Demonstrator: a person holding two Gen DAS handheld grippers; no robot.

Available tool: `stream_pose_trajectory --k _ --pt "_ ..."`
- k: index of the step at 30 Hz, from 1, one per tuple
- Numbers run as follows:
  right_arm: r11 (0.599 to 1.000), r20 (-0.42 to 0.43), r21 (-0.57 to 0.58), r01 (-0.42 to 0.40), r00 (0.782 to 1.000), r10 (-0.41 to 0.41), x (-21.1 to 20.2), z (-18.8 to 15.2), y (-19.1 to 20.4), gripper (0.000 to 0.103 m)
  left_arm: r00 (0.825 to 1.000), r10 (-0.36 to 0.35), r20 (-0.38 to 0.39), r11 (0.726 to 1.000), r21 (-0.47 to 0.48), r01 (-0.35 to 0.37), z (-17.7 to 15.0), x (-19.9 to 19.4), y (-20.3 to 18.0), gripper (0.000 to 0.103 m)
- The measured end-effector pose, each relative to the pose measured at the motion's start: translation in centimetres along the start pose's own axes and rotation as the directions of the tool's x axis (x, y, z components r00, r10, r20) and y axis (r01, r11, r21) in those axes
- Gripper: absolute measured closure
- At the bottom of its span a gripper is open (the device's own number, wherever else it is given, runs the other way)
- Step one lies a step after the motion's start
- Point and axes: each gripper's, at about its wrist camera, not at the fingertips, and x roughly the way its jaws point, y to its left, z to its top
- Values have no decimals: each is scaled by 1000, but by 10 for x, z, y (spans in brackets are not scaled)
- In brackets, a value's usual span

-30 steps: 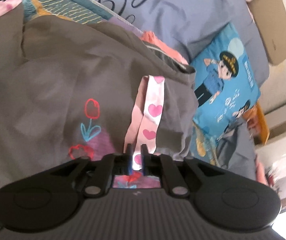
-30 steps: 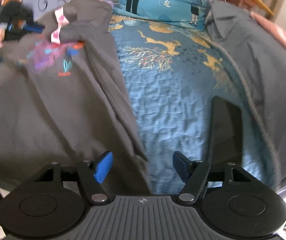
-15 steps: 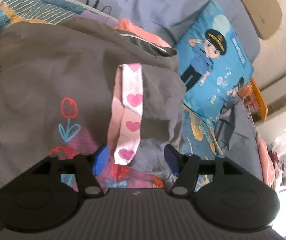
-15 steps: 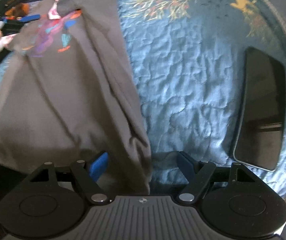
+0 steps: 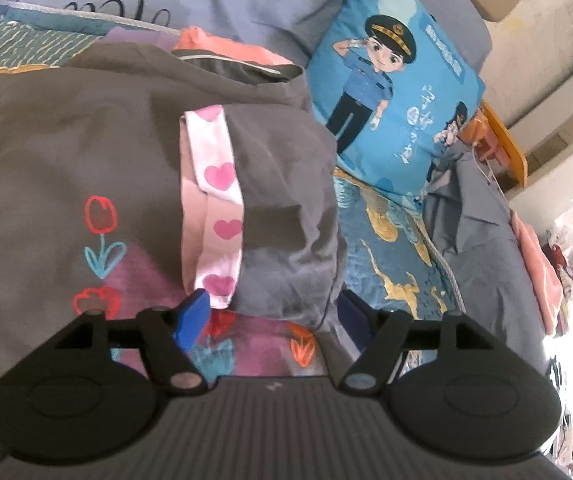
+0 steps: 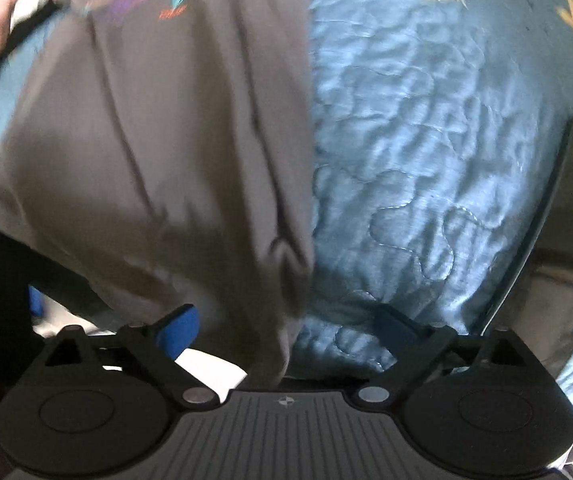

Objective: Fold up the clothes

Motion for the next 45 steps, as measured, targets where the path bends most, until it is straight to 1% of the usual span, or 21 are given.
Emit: stream_pose_trajectory --k 1,2,3,5,7,8,10,13,15,17,21,23,25,30,31,34,36,39,41,43,45 --pt "1000 6 -8 29 1000 -29 -1 -2 6 27 1000 9 9 1000 -19 -9 1 -2 4 21" --pt "999 16 1 44 999 -44 -2 -5 8 38 1000 15 18 999 -42 -14 2 -3 9 20" --pt "998 27 13 57 998 -57 -4 -8 10 45 999 21 27 998 -67 -20 4 -5 15 20" --pt "996 49 54 73 996 -75 -7 -16 8 73 999 37 35 991 -130 -32 7 -7 28 20" --pt "993 69 115 28 997 -36 -10 -23 3 98 998 54 40 981 -189 -45 11 -8 41 20" --pt "991 83 134 13 996 -25 -11 -27 3 98 997 65 38 977 -206 -56 11 -6 45 20" --pt "990 118 141 32 992 -49 -15 -32 9 98 996 88 30 971 -226 -79 13 -3 51 20" --pt "987 176 147 65 980 -91 -24 -38 22 98 995 102 2 970 -222 -99 10 6 50 20" --pt "985 225 142 96 966 -127 -36 -42 34 99 997 83 -8 973 -214 -83 7 9 47 20" --pt "988 280 120 101 951 -132 -50 -37 53 99 999 45 -20 978 -202 -48 3 11 41 20" --pt "996 358 -10 83 931 -74 -78 -32 91 99 994 -1 -110 995 -95 -10 -3 15 17 16" --pt "994 366 -76 81 929 -48 -81 -31 111 99 988 7 -153 1000 -22 -11 -8 16 2 14" --pt "992 366 -102 72 930 -30 -79 -26 120 99 982 15 -190 1000 11 -13 -14 20 -9 14" --pt "995 380 -77 58 925 -24 -83 -31 120 99 969 -52 -243 994 -102 27 -30 42 -11 14" --pt "996 387 -64 54 922 -25 -86 -33 117 99 968 -75 -239 989 -142 41 -34 46 -9 14" --pt "999 412 -22 34 911 -22 -94 -40 107 99 963 -172 -206 955 -275 111 -37 57 0 13" --pt "1000 432 2 25 902 -23 -101 -44 102 99 959 -227 -170 923 -351 157 -39 62 6 11" --pt "1000 459 20 -1 888 -9 -110 -50 96 99 954 -271 -128 899 -388 203 -38 65 7 7" --pt "1000 470 25 -19 883 5 -113 -51 94 99 957 -267 -113 898 -389 205 -36 70 7 7" --pt "999 473 28 -30 881 13 -113 -51 91 99 958 -270 -98 893 -397 211 -33 76 7 7" --pt "999 472 33 -37 882 17 -111 -52 89 99 952 -296 -84 878 -416 237 -30 84 5 7"
